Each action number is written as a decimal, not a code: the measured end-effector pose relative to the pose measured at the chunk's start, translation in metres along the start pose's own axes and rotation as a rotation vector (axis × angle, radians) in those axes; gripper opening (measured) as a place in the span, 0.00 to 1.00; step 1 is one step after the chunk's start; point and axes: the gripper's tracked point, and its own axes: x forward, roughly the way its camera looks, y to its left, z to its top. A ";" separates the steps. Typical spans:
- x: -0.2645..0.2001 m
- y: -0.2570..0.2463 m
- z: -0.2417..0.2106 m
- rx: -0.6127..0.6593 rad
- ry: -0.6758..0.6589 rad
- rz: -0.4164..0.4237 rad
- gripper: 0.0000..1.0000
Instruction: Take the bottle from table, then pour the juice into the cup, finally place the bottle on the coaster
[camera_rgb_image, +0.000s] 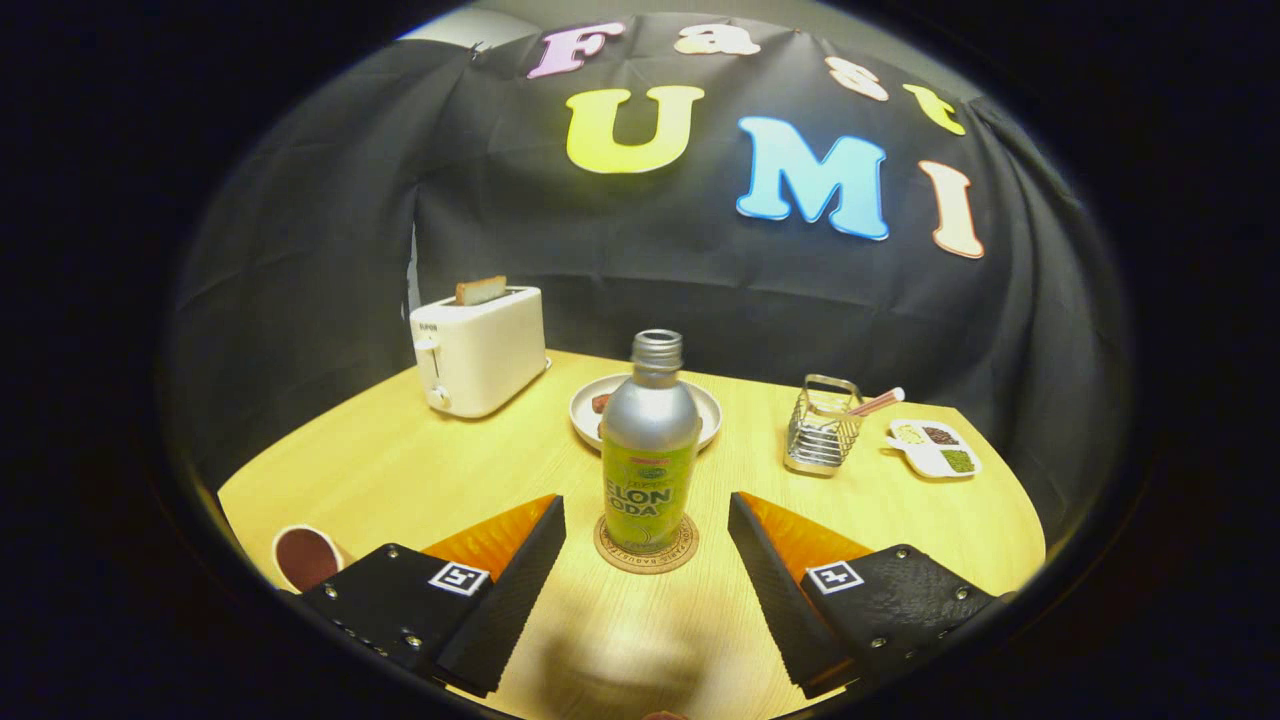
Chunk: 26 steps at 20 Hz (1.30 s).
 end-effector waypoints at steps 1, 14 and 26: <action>-0.011 0.000 0.003 0.006 -0.009 -0.012 1.00; -0.127 0.008 0.060 0.057 -0.215 -0.112 1.00; -0.166 -0.002 0.087 0.069 -0.312 -0.161 0.99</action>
